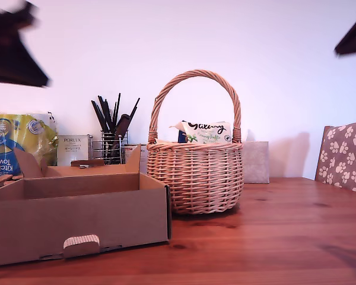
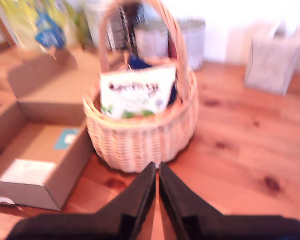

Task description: Move the bags of Easter eggs from the cardboard box on the left into the woven basket on the right side.

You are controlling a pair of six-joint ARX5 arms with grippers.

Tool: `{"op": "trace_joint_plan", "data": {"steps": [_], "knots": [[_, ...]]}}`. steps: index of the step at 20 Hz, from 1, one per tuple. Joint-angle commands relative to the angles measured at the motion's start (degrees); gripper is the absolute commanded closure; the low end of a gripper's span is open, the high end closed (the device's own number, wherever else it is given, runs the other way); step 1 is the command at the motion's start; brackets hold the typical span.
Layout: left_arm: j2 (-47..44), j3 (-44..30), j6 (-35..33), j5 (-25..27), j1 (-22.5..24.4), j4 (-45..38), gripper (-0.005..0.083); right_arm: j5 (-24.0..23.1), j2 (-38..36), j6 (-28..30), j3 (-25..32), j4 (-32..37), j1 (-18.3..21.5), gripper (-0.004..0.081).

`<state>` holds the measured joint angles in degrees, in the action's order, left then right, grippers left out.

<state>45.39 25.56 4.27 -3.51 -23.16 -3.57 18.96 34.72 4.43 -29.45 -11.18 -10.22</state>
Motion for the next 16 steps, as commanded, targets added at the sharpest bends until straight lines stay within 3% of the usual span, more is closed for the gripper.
{"op": "trace_joint_plan", "data": {"steps": [1, 7, 16], "knots": [[-4.44, -0.87, -0.28, 1.11, 0.0, 2.84, 0.0755, -0.09, -3.37, 0.22, -0.33, -1.53, -0.33, 0.0783], [-15.21, -0.85, -0.26, 2.56, 0.0, 12.04, 0.0755, -0.07, -13.57, 1.62, -0.33, -5.97, -0.31, 0.0783], [-15.67, -0.85, -0.22, 2.51, 0.0, 13.46, 0.0755, -0.07, -13.07, 1.46, -0.33, -13.9, -0.31, 0.0783]]}}
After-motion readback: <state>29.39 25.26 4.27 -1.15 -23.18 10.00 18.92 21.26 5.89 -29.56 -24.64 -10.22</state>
